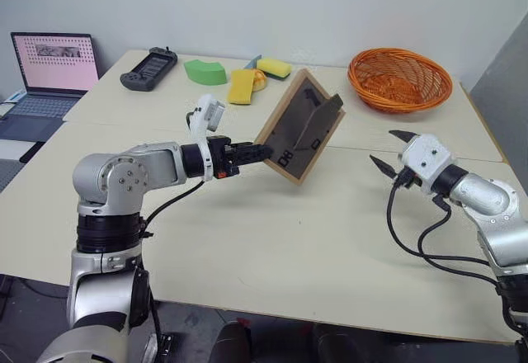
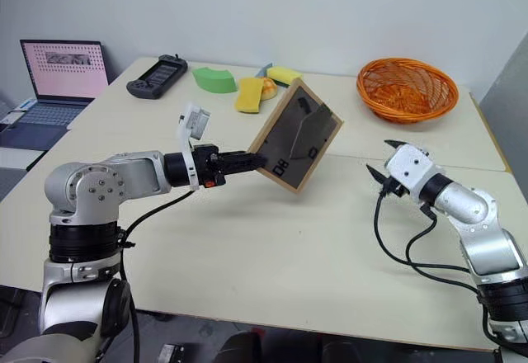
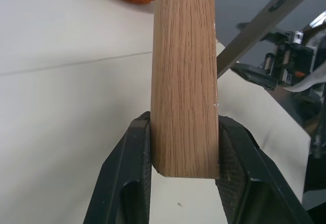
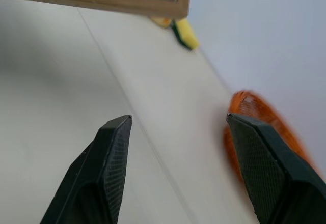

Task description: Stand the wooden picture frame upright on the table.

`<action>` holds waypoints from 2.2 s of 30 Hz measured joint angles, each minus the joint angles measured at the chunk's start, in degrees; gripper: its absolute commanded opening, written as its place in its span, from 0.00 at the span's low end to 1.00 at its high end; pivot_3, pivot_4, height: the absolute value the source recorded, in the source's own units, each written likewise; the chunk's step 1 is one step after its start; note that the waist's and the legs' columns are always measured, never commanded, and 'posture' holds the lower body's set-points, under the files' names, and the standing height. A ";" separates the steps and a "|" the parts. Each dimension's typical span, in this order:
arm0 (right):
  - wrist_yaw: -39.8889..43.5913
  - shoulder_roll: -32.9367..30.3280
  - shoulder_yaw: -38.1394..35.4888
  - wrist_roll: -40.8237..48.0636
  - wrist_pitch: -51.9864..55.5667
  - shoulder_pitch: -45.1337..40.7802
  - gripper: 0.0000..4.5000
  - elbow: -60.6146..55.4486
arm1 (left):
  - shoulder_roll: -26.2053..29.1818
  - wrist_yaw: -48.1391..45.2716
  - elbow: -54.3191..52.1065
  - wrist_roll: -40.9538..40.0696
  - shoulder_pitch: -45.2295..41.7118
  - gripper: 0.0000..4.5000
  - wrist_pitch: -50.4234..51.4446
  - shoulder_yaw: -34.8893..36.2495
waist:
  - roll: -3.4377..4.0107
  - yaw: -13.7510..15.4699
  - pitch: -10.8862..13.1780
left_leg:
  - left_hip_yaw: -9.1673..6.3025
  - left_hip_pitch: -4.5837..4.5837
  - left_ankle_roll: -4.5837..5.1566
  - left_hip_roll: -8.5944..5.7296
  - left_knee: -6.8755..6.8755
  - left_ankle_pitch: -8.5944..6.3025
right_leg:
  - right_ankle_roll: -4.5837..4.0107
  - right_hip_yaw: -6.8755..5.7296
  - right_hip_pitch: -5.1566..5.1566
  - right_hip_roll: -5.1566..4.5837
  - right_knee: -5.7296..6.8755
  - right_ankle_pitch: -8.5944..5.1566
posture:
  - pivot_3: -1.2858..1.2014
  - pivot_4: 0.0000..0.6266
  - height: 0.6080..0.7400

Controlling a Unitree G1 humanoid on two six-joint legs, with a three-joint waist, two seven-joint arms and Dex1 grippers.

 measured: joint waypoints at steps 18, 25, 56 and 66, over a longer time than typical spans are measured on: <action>-29.88 0.04 5.18 -37.25 -40.73 -2.17 0.70 18.91 | -3.65 26.53 10.39 -30.22 -1.12 0.30 16.10 8.39 | -0.01 -0.05 0.00 | -0.02 0.11 -0.30 -0.07 0.36 0.16 | -0.01 0.00 0.01 -0.16 0.60 0.01 | 0.52 0.24 1.00; -37.70 1.12 7.35 -43.26 -41.95 -4.71 0.70 23.21 | 1.23 42.68 11.26 -53.87 1.36 0.30 10.81 1.91 | -0.01 -0.36 0.00 | -0.01 0.12 -0.29 -0.20 0.65 0.15 | -0.01 0.00 0.02 -0.31 0.93 0.01 | 0.52 0.24 1.00; -45.10 8.40 15.69 -48.77 -42.16 -17.64 0.70 31.01 | 2.40 47.35 4.67 -62.96 8.35 0.30 0.88 -4.81 | -0.01 -0.42 -0.01 | -0.74 0.13 -0.26 -0.66 0.72 0.15 | -0.01 -0.45 0.30 -0.53 0.92 0.00 | 0.52 0.24 1.00; -50.06 4.39 17.12 -51.25 -45.05 -20.16 0.70 34.76 | 2.79 47.12 4.15 -63.00 8.35 0.30 0.90 -4.81 | -0.01 -0.55 -0.01 | -0.81 0.13 -0.26 -0.70 0.71 0.15 | -0.01 -0.54 0.33 -0.56 0.92 0.00 | 0.52 0.24 1.00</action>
